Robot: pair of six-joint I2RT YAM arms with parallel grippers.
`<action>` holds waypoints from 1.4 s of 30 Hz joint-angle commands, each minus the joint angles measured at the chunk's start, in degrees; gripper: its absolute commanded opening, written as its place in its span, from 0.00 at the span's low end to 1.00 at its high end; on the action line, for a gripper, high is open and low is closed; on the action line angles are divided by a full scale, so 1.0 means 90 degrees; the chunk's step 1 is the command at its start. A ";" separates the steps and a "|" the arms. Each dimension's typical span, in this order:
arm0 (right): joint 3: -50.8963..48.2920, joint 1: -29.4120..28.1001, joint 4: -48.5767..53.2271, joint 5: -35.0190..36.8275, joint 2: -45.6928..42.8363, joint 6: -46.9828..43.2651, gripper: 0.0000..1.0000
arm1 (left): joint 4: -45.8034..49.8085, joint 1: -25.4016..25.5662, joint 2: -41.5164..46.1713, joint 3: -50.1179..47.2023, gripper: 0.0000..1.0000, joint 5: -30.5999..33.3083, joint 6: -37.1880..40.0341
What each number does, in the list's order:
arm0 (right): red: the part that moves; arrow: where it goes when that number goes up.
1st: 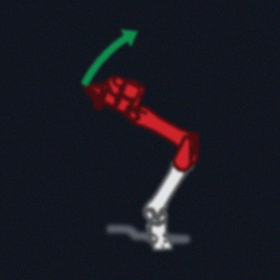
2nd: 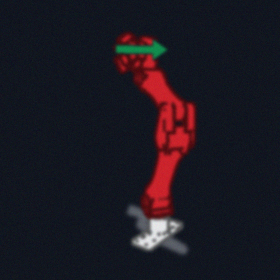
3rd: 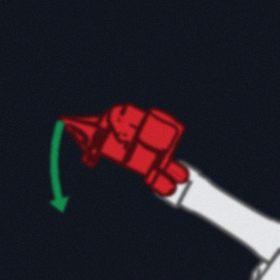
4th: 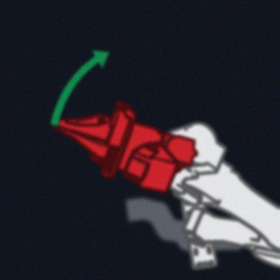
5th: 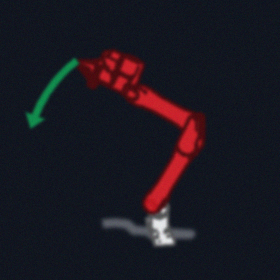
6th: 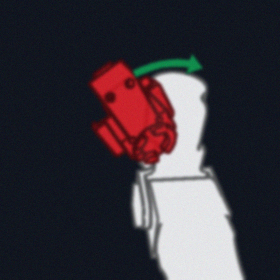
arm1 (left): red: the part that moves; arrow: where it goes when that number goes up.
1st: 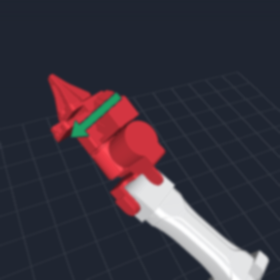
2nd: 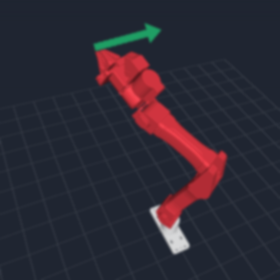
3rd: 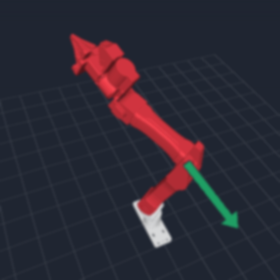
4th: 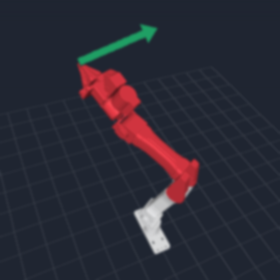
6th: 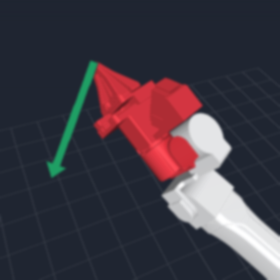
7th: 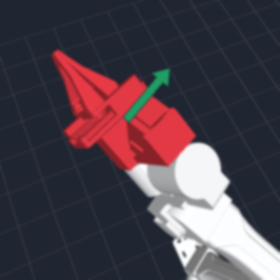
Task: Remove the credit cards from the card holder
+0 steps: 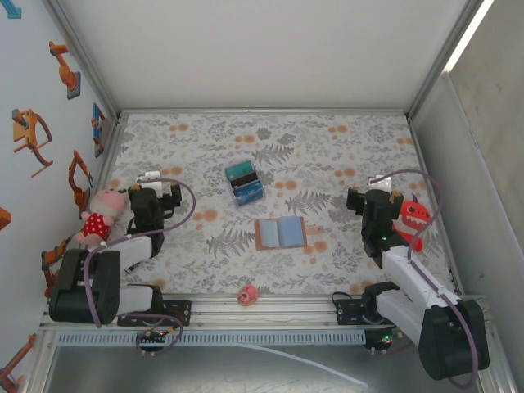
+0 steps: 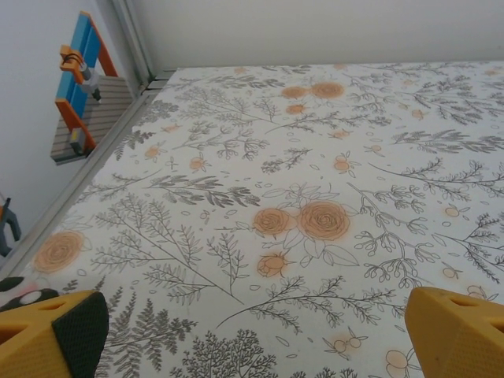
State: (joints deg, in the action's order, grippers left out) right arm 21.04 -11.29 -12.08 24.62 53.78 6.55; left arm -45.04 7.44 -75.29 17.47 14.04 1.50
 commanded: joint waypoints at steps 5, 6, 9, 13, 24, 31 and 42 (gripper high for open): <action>-0.0118 0.0180 -0.0625 -0.0106 0.0038 -0.0042 0.99 | -0.1527 -0.0089 -0.1143 -0.0096 0.97 -0.0517 0.0111; -0.0137 0.0198 -0.0670 -0.0118 0.0050 -0.0052 0.99 | -0.1350 -0.0151 -0.1122 -0.0056 0.97 -0.0641 0.0066; -0.0273 0.0229 -0.0943 -0.0150 0.0108 -0.0131 1.00 | -0.1497 -0.0251 -0.1589 0.0184 0.97 -0.0807 0.0050; -0.0321 0.0332 -0.1083 -0.0187 0.0220 -0.0230 0.99 | -0.0427 -0.0669 -0.1500 0.0645 0.97 -0.1087 -0.0407; -0.0350 0.0963 -0.2899 -0.0952 0.1707 -0.0366 0.99 | -0.0239 -0.0675 -0.1443 0.0685 0.97 -0.1101 -0.0408; -0.0247 0.1150 -0.3762 -0.1381 0.2621 -0.0394 0.99 | -0.0240 -0.0664 -0.1449 0.0686 0.97 -0.1084 -0.0410; -0.0281 0.1319 -0.5014 -0.1626 0.3875 -0.0205 0.99 | -0.0239 -0.0661 -0.1444 0.0688 0.97 -0.1083 -0.0405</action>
State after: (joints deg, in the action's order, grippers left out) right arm 18.15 -0.25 -51.46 9.85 88.62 3.64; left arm -47.55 1.19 -88.64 22.92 4.86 -1.32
